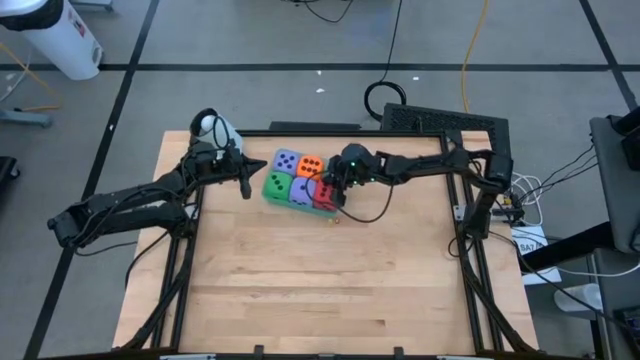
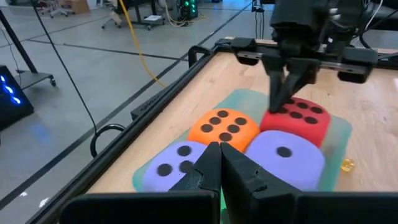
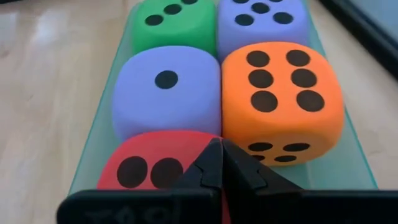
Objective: Pick & Place Dice
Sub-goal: Put the large red dice into the blue bin
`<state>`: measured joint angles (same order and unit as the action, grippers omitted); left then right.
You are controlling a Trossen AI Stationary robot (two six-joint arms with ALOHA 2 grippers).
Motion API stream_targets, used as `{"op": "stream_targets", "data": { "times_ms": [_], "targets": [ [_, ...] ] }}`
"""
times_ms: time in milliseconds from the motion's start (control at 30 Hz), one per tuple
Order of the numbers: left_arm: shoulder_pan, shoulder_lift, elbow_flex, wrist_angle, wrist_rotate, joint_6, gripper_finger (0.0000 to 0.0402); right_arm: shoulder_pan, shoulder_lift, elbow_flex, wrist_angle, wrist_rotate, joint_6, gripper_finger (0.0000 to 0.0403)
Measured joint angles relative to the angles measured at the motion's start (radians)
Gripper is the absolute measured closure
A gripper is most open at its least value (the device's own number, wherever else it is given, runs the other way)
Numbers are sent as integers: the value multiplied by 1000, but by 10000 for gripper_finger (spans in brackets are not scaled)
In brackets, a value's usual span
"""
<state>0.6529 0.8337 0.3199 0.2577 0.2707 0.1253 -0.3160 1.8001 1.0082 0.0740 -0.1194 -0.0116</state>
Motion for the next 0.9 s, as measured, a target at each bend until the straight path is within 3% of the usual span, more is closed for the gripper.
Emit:
{"op": "stream_targets", "data": {
  "times_ms": [133, 267, 400, 733, 900],
  "targets": [
    [0, 0, 0, -5, 0, 11, 396, 41, 0, 0, -6, 1, -1, 403],
    [0, 14, 0, -92, -9, 106, 396, 79, 1, -1, 0, 110, 4, 403],
    [0, 58, 0, -162, -91, 162, 396, 75, -31, -1, -90, 146, 60, 403],
    [0, 183, 0, -55, -111, 170, 396, 61, -75, -8, -111, 295, 77, 403],
    [0, 225, 0, 24, -46, 169, 396, 54, -73, -26, -110, 300, -9, 403]
  ]
}}
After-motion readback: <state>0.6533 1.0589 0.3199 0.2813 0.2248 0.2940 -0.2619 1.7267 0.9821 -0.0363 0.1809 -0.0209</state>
